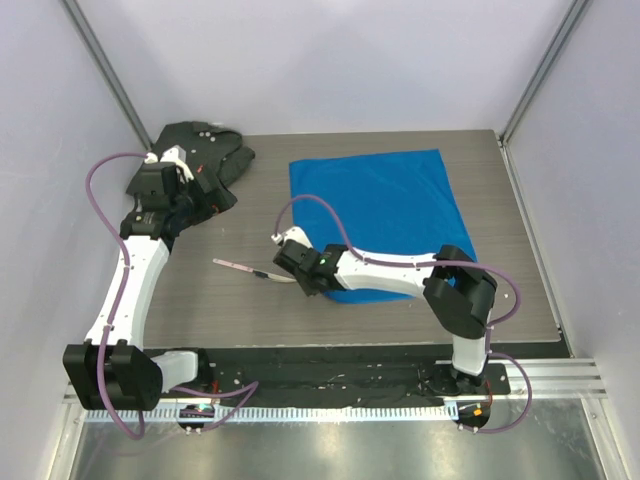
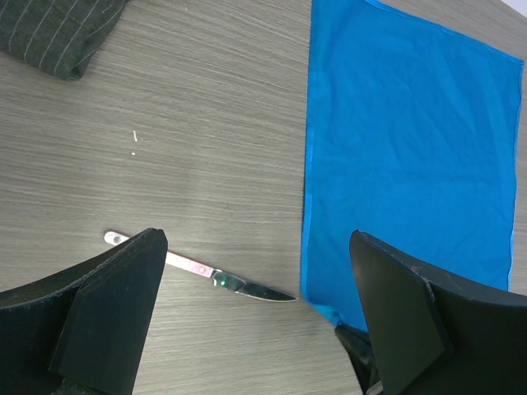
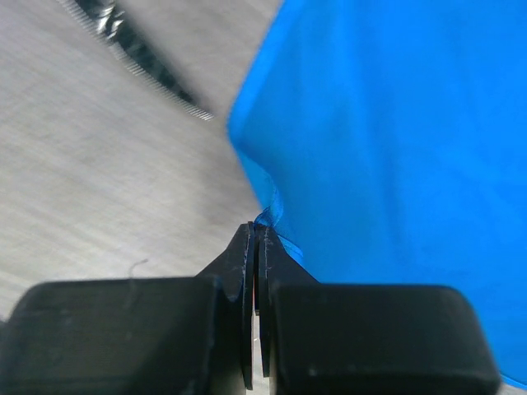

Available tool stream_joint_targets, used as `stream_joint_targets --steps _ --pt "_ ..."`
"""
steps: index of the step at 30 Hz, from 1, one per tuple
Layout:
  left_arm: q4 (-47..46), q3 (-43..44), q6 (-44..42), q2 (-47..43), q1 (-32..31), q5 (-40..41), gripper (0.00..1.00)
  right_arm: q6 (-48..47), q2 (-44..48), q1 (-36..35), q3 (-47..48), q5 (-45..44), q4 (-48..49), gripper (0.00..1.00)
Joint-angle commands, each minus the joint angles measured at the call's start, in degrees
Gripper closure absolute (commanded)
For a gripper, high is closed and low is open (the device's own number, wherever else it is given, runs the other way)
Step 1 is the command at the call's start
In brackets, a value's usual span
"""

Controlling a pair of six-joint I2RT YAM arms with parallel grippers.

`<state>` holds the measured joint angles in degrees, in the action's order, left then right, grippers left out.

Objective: Fold the napkin, place the utensils inside, and roll it up
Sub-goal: Fold the napkin

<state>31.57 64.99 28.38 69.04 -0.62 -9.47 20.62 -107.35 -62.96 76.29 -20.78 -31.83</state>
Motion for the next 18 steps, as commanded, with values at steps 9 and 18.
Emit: stream_joint_targets --steps 9,18 --pt "-1.25 0.14 0.45 -1.27 0.45 -0.02 0.00 -4.88 1.62 8.10 0.52 -3.13 3.09 0.99" --pt "-1.16 0.14 0.45 -1.01 0.36 -0.11 0.00 -7.87 0.74 16.19 0.87 -6.73 5.38 0.99"
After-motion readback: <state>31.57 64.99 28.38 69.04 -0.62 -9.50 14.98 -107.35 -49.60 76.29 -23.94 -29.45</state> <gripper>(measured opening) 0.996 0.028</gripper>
